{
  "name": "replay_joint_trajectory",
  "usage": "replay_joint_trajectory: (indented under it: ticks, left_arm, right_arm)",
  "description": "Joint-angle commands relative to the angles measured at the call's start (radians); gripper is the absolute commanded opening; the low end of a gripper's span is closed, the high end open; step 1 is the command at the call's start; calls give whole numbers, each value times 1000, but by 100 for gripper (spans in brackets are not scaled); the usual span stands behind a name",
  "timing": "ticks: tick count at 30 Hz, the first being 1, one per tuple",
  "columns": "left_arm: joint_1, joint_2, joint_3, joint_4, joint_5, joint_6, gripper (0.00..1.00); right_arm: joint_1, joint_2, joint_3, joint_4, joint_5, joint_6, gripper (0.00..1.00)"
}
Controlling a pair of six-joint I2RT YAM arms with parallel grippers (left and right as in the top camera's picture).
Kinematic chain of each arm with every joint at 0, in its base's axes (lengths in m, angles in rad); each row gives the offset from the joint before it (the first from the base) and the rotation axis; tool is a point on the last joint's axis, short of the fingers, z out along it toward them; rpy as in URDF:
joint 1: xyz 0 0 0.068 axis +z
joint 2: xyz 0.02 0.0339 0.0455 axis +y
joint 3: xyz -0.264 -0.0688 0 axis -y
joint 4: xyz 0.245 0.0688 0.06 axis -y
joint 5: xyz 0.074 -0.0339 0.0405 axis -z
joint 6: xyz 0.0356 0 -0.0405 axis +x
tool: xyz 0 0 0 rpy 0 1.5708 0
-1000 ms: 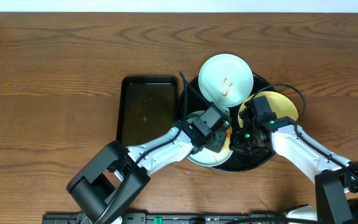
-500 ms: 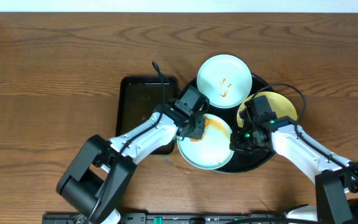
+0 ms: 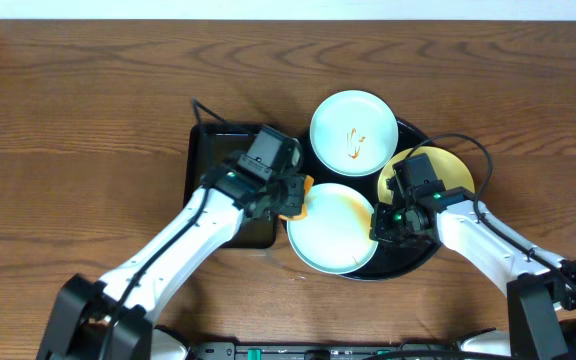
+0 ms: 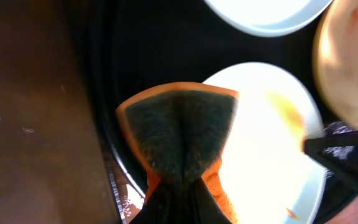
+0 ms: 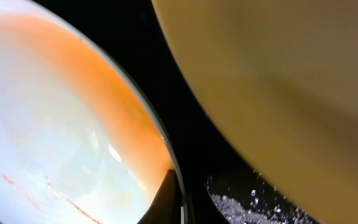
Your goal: Clean dirty plates on tray and stack at the side
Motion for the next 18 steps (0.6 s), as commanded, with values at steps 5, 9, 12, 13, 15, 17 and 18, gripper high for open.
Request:
replay_joint_trajectory:
  ticks: [5, 9, 12, 13, 15, 17, 18]
  left_arm:
    - [50, -27, -3, -20, -69, 5, 8]
    - [78, -27, -3, -24, -162, 5, 8]
    - [112, -27, -3, -23, -205, 5, 8]
    - [125, -27, -3, -23, -204, 5, 8]
    - [154, -27, -3, -23, -204, 5, 8]
    - [184, -27, -4, -24, -204, 5, 8]
    - [200, -27, -4, -24, -204, 5, 8]
  right_arm:
    - [11, -97, -10, 39, 113, -53, 1]
    - [11, -166, -10, 39, 153, -95, 1]
    - [11, -210, -10, 37, 187, -126, 1]
    - [11, -225, -10, 36, 198, -137, 1]
    - [11, -257, -10, 34, 226, -152, 1]
    - [11, -285, -10, 33, 249, -158, 1]
    - [11, -303, -10, 32, 264, -166, 1]
